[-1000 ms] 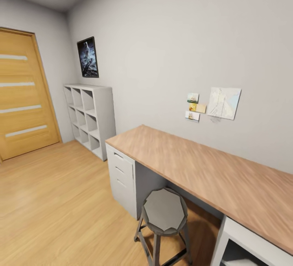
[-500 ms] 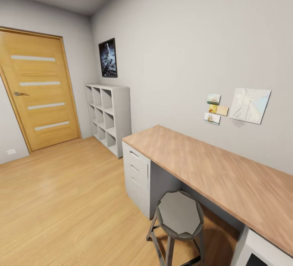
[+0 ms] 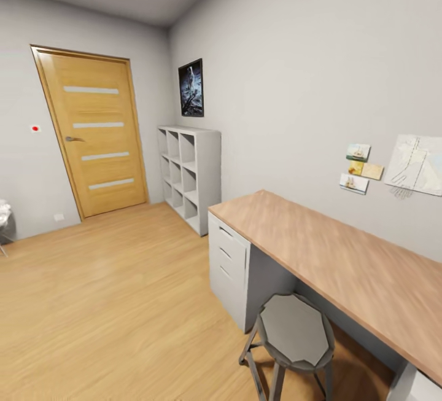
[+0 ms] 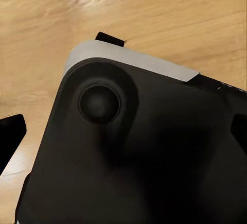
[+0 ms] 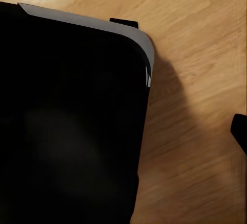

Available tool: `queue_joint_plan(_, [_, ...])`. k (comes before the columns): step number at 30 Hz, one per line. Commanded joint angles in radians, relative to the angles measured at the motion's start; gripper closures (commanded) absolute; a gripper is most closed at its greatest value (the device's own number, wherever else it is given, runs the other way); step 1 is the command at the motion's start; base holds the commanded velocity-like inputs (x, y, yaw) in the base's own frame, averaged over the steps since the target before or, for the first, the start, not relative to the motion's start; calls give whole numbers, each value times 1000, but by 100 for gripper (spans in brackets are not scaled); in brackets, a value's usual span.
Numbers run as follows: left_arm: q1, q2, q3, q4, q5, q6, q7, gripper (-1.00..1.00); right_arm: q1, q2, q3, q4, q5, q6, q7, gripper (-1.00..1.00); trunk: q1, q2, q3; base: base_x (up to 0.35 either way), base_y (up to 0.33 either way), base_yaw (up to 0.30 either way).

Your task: Attach the digital camera to the camera tripod in the bedroom.

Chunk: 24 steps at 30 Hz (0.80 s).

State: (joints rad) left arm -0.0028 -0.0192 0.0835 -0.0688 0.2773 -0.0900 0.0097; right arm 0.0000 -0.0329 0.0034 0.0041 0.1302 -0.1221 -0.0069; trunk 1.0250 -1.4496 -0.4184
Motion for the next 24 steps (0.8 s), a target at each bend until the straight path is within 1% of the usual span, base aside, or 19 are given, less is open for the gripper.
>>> queue_joint_plan(1, [0,-1,8,0,-1,-2,1,-100,0,0,0,0,8,-4,-1,-100,0,0,-1,0,0,267])
queue_joint_plan(24, [0,1,9,-2,-1,-2,1,-100,0,1,0,0,8,-5,-1,-100,0,0,-1,0,0,268])
